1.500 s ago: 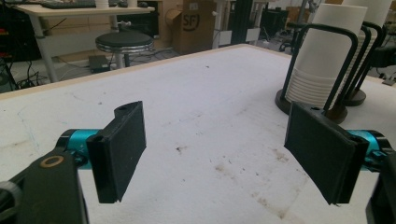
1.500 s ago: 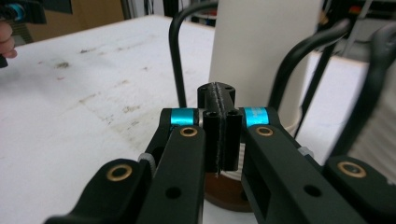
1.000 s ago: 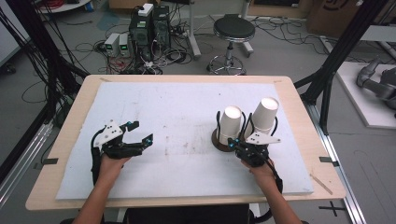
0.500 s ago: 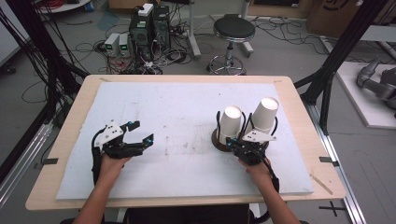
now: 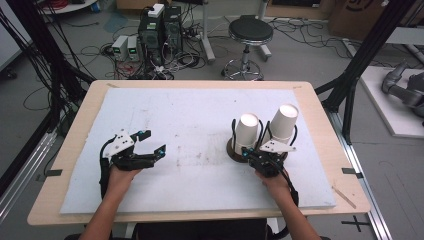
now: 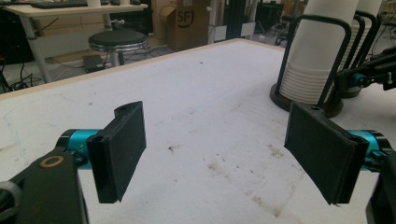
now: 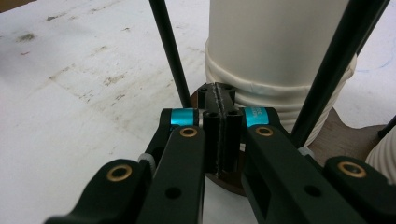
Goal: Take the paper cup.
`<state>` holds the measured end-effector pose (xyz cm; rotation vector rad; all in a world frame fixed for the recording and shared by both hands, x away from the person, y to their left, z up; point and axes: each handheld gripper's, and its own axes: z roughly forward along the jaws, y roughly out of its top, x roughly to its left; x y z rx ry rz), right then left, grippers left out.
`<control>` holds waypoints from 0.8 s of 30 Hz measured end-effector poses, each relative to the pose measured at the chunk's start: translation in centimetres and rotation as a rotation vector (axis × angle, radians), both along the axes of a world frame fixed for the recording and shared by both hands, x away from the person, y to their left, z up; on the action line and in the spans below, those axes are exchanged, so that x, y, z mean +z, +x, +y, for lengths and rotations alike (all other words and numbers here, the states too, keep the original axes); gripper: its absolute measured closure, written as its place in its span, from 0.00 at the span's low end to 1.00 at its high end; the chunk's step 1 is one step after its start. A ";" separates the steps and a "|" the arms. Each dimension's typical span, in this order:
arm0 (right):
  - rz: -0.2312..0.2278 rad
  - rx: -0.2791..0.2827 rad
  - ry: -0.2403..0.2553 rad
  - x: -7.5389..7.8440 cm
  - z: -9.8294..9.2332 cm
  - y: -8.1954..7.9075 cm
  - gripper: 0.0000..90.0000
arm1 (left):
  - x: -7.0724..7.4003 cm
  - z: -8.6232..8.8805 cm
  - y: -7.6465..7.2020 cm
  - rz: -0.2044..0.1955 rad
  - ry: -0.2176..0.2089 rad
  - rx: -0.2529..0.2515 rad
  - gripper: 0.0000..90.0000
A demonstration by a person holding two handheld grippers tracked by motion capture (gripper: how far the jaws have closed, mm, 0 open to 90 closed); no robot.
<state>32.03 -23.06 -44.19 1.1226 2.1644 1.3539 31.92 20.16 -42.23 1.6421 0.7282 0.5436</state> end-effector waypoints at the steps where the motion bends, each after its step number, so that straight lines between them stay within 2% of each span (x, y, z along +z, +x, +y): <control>1: -0.002 0.001 0.000 0.0 0.0 0.0 1.00 | 0.1 0.0 0.1 -0.004 -0.005 -0.002 0.23; 8: 0.005 -0.001 0.008 -0.1 0.0 0.0 1.00 | 1.6 -1.7 1.5 -0.030 -0.023 -0.035 0.23; 9: 0.004 -0.001 0.008 -0.1 0.0 0.0 1.00 | 2.3 -2.6 2.1 -0.037 -0.025 -0.057 0.23; 10: 0.004 -0.001 0.008 -0.1 0.0 0.0 1.00 | 2.3 -2.6 2.1 -0.037 -0.025 -0.057 0.23; 15: 0.006 -0.002 0.010 -0.1 -0.1 0.0 1.00 | 4.2 -5.1 3.6 -0.055 -0.014 -0.115 0.23; 16: 0.006 -0.002 0.011 -0.1 -0.1 0.0 1.00 | 4.8 -6.2 4.2 -0.051 -0.012 -0.142 0.23; 17: 0.006 -0.001 0.013 -0.1 -0.1 0.0 1.00 | 4.8 -6.2 4.2 -0.051 -0.012 -0.142 0.23; 19: 0.006 -0.002 0.014 -0.1 -0.1 0.0 1.00 | 5.3 -7.2 4.8 -0.068 -0.007 -0.192 0.25; 20: 0.005 -0.001 0.014 -0.1 -0.1 0.0 1.00 | 5.7 -8.3 5.4 -0.058 -0.014 -0.228 0.25; 22: 0.004 0.001 0.014 -0.1 -0.1 0.0 1.00 | 5.8 -8.9 5.7 -0.048 -0.017 -0.240 0.25; 24: 0.008 0.001 0.015 -0.1 -0.1 0.0 1.00 | 6.0 -10.0 6.3 -0.014 -0.012 -0.249 0.22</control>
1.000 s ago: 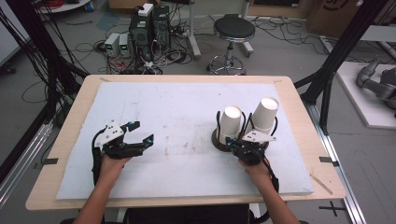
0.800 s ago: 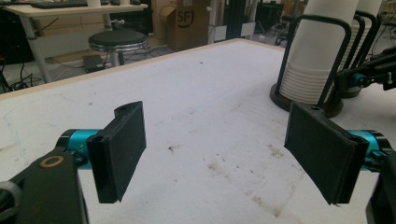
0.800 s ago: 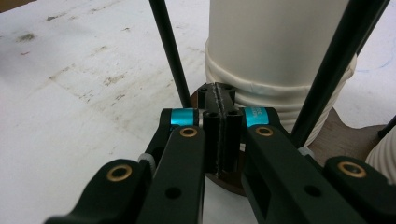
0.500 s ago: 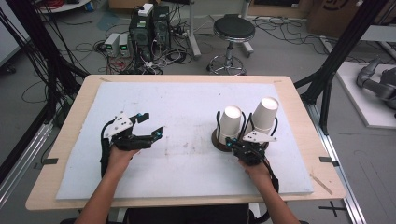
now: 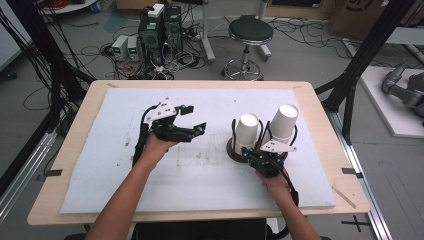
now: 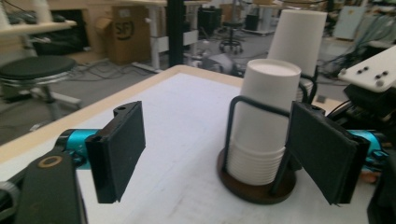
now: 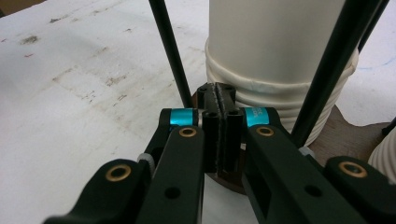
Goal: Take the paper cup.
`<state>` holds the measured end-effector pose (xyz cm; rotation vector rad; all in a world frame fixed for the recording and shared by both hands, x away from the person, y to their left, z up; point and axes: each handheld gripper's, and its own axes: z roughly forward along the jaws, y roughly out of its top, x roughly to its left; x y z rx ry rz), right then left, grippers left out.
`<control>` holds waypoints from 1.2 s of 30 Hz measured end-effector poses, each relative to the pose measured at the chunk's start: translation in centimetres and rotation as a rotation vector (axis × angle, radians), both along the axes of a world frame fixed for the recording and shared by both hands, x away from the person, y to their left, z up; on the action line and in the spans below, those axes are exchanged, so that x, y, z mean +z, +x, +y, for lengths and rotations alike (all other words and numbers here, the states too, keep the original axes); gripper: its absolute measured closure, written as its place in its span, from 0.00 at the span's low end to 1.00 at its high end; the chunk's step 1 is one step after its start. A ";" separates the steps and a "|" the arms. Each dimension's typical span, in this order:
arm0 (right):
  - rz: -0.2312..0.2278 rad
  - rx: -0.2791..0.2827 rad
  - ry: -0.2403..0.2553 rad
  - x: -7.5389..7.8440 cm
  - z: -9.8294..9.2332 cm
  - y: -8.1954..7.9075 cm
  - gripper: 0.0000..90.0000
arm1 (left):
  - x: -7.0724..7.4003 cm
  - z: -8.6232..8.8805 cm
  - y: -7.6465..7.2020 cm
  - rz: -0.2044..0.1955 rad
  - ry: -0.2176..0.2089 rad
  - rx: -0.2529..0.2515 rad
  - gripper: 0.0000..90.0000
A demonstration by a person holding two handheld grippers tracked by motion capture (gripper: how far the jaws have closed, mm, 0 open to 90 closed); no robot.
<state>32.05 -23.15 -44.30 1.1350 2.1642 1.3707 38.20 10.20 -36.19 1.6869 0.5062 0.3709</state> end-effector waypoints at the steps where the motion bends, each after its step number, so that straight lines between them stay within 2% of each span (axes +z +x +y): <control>1: 0.000 0.000 0.000 0.0 0.0 0.0 1.00 | 0.1 -0.5 0.3 0.012 -0.005 -0.015 0.22; 7: -0.005 0.006 -0.006 -0.1 0.0 0.1 1.00 | 0.5 -3.5 1.1 0.010 0.001 -0.075 0.22; 12: 0.001 0.010 -0.004 -0.1 0.1 0.0 1.00 | 0.9 -6.0 1.7 0.008 0.025 -0.111 0.22; 15: -0.005 0.014 -0.008 -0.1 0.1 0.1 1.00 | 1.0 -7.7 2.1 0.010 0.054 -0.140 0.22; 16: -0.005 0.014 -0.008 -0.1 0.1 0.1 1.00 | 1.0 -7.7 2.1 0.010 0.054 -0.140 0.22; 21: -0.002 0.015 -0.011 -0.2 0.1 0.1 1.00 | 0.8 -9.9 2.6 0.024 0.071 -0.172 0.22; 25: 0.000 0.015 -0.011 -0.2 0.1 0.1 1.00 | 0.2 -11.6 2.9 0.034 0.102 -0.189 0.22; 36: -0.001 0.017 -0.012 -0.2 0.1 0.1 1.00 | -0.5 -13.4 3.4 0.042 0.157 -0.188 0.22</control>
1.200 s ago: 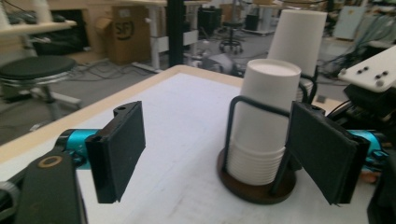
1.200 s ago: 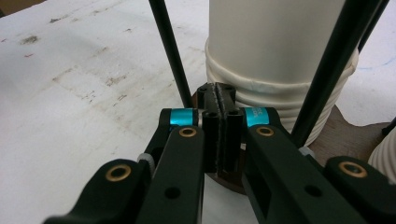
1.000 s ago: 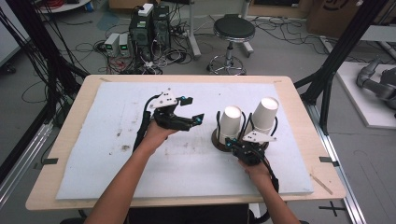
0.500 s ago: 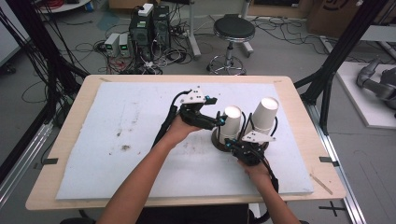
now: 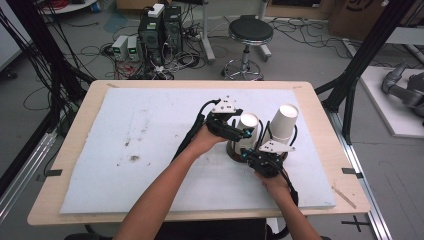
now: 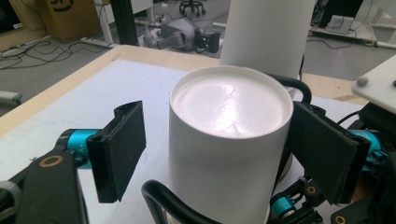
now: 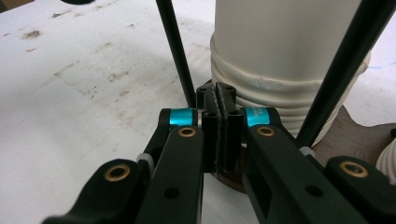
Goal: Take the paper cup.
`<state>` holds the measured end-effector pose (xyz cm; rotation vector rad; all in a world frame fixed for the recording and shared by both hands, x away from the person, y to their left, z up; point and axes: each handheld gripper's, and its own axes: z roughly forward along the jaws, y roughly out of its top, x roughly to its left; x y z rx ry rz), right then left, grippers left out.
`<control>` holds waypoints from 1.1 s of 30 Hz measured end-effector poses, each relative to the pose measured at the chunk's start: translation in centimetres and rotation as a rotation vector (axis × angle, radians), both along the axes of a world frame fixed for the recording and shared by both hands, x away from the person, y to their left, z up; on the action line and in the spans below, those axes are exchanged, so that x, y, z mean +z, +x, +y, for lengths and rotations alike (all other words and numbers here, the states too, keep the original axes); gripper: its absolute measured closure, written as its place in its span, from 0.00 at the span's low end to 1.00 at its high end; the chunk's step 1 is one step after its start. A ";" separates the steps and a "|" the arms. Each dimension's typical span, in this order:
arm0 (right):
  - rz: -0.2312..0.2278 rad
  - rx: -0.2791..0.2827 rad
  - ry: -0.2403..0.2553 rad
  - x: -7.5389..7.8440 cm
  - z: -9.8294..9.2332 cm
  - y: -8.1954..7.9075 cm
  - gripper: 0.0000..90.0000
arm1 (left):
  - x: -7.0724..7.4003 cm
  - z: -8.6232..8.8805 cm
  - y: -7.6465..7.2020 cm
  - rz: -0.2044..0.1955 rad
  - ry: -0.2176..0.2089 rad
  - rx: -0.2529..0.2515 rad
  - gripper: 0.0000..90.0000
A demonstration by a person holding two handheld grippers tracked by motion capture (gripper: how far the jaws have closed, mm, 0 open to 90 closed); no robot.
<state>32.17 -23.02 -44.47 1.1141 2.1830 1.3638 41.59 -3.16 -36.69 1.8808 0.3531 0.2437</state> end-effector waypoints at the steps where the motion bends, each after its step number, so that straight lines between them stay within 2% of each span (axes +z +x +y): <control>1: 0.000 0.000 0.000 0.0 0.0 0.0 1.00 | -0.1 -0.1 0.0 0.003 0.002 0.003 0.23; 4: -0.001 0.002 -0.002 0.0 0.0 0.0 1.00 | -0.4 -0.4 0.1 0.010 0.014 0.000 0.23; 9: -0.003 0.005 -0.002 0.0 0.0 0.0 1.00 | -0.6 -0.7 0.3 0.023 0.008 0.001 0.24; 13: -0.002 0.007 -0.002 0.0 0.0 0.0 0.99 | -0.6 -0.8 0.1 0.001 0.013 -0.026 0.34; 16: -0.002 0.008 -0.004 0.0 0.0 0.0 0.99 | -0.6 -0.8 0.2 0.012 0.007 -0.030 0.34; 31: 0.008 0.003 -0.002 0.0 0.0 0.0 0.99 | -0.3 -0.5 0.2 0.006 0.010 -0.026 0.35; 33: -0.002 0.004 -0.008 0.0 0.0 0.0 0.99 | -0.4 -0.5 0.2 0.013 0.010 -0.020 0.35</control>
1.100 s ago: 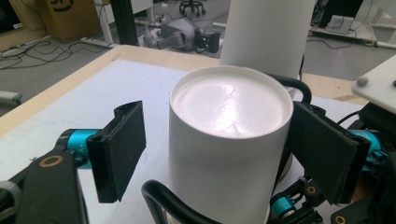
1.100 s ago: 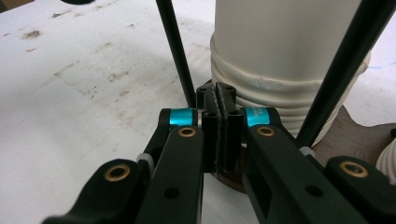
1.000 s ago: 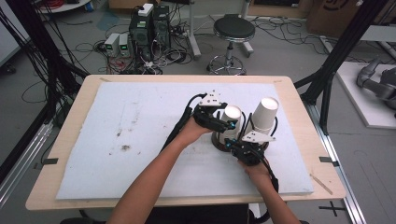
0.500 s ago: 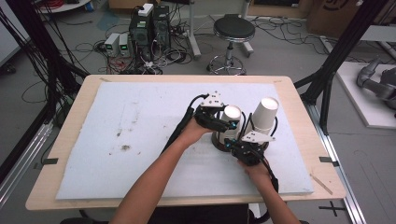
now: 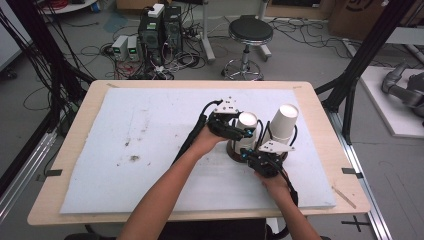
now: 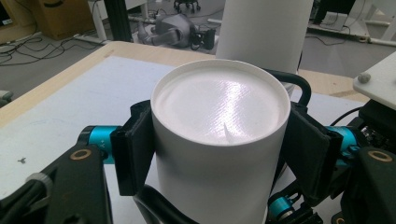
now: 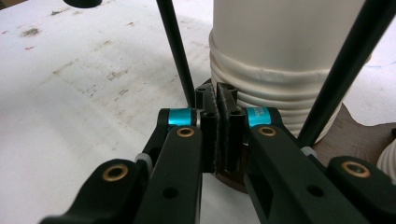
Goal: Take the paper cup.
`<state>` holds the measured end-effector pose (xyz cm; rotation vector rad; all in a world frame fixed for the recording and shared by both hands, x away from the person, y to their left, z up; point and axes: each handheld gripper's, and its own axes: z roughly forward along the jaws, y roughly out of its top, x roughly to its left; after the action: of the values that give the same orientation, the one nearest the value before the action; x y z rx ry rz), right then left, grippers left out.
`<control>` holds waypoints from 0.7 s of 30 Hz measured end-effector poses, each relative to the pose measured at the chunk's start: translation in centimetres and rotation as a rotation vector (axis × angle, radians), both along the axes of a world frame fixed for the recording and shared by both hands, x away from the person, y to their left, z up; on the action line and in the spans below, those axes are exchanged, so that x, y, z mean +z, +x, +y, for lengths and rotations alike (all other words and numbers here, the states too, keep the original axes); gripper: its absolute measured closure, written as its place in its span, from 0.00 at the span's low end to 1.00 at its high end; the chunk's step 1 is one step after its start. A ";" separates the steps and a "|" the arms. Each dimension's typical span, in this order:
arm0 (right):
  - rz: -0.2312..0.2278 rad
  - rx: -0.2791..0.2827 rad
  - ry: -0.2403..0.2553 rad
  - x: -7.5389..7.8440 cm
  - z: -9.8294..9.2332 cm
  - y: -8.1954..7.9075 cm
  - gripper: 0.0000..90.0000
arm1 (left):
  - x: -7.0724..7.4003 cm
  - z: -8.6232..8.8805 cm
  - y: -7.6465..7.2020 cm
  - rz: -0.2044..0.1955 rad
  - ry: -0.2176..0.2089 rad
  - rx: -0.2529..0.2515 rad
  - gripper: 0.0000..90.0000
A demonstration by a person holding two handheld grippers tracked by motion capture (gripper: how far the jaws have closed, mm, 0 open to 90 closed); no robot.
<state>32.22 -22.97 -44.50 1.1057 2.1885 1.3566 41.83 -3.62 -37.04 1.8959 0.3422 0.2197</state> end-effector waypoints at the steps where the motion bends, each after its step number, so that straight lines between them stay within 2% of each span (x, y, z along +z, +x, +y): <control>1: -0.001 0.002 0.001 0.0 0.0 0.0 0.99 | 0.0 0.0 0.0 0.001 -0.001 0.000 0.35; 7: -0.013 -0.007 0.015 0.1 -0.1 -0.1 0.99 | 0.0 -0.2 -0.1 -0.003 0.003 0.013 0.35; 9: -0.011 -0.007 0.017 0.1 -0.1 -0.1 0.99 | 0.1 -0.3 -0.2 -0.018 0.010 0.020 0.35; 13: -0.013 -0.016 0.024 0.3 -0.1 -0.2 0.98 | 0.4 -0.5 -0.4 -0.038 -0.020 0.025 0.33; 21: -0.009 -0.015 0.023 0.2 0.0 -0.1 0.99 | 0.4 -0.6 -0.4 -0.030 -0.014 0.014 0.38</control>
<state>32.09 -23.00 -44.28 1.1200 2.1590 1.3804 41.44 -4.20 -36.60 1.8752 0.3363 0.2544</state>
